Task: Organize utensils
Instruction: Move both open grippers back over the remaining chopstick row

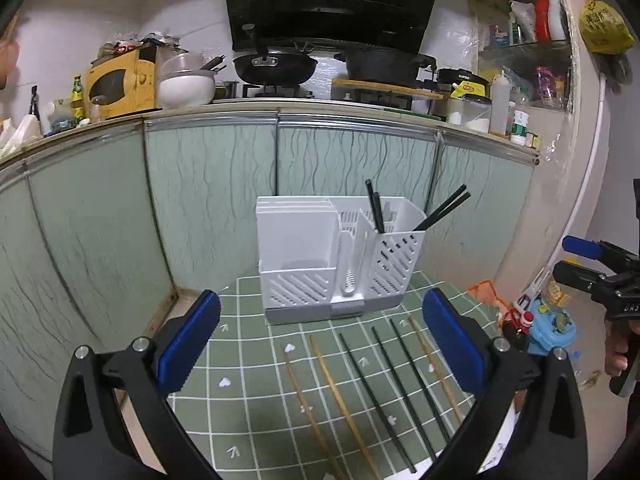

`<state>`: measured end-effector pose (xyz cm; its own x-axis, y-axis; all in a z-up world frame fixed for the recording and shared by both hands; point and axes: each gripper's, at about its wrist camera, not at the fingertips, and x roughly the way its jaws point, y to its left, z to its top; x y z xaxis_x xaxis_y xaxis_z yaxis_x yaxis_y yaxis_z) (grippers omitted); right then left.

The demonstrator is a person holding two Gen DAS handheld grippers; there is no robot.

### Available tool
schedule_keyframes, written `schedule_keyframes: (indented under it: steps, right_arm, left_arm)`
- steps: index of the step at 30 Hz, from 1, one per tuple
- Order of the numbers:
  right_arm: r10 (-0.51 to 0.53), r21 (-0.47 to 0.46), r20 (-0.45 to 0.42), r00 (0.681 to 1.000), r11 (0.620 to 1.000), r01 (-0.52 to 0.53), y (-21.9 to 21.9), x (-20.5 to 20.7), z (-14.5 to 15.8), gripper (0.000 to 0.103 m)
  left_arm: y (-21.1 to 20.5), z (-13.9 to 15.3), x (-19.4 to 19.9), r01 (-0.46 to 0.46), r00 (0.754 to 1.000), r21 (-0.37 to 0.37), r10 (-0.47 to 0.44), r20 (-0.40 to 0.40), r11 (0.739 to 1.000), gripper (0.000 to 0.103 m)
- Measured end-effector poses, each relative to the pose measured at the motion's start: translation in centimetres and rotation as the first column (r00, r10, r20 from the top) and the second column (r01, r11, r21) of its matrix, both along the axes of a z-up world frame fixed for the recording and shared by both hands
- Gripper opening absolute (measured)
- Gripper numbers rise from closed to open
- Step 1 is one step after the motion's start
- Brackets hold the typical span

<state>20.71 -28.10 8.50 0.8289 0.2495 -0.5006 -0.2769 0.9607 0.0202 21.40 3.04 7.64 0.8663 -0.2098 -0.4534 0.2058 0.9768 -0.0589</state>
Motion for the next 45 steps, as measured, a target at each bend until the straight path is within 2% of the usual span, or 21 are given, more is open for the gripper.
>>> schedule_keyframes:
  steps: [4,7,10,16,26,34,45]
  right_arm:
    - [-0.018,-0.004,-0.004,1.000,1.000,0.018,-0.1,-0.3,-1.1,0.094]
    - [-0.023,-0.007,-0.004,1.000,1.000,0.023,-0.2,-0.6,-1.8,0.094]
    - [-0.022,-0.022,-0.002,1.000,1.000,0.022,0.0,-1.0,-2.3,0.094]
    - [-0.017,-0.038,0.009,1.000,0.999,0.017,0.4,-2.0,-3.2,0.094]
    - [-0.039,-0.006,0.004,0.999,0.999,0.039,-0.2,-2.7,-5.0,0.094]
    - [-0.045,-0.040,0.000,0.999,0.998,0.045,0.2,-3.2,-6.4,0.094]
    - [-0.061,-0.061,-0.001,0.998,0.996,0.061,1.0,-4.0,-8.8,0.094]
  left_arm:
    - [0.1,-0.7,-1.0,-0.017,1.000,0.034,0.016,0.019,0.999,0.099]
    - [-0.1,-1.6,-1.6,-0.041,0.998,0.098,0.037,0.044,0.994,0.099]
    - [-0.1,-2.4,-2.0,-0.049,0.998,0.116,0.044,0.041,0.992,0.099]
    - [0.3,-4.1,-2.5,-0.059,0.998,0.102,0.058,0.018,0.993,0.099]
    - [0.2,-7.4,-3.3,-0.072,0.997,0.081,0.074,-0.027,0.994,0.099]
    - [-0.1,-9.2,-4.0,-0.087,0.996,0.120,0.090,-0.012,0.989,0.099]
    - [-0.1,-11.6,-4.9,-0.096,0.994,0.156,0.104,-0.042,0.983,0.099]
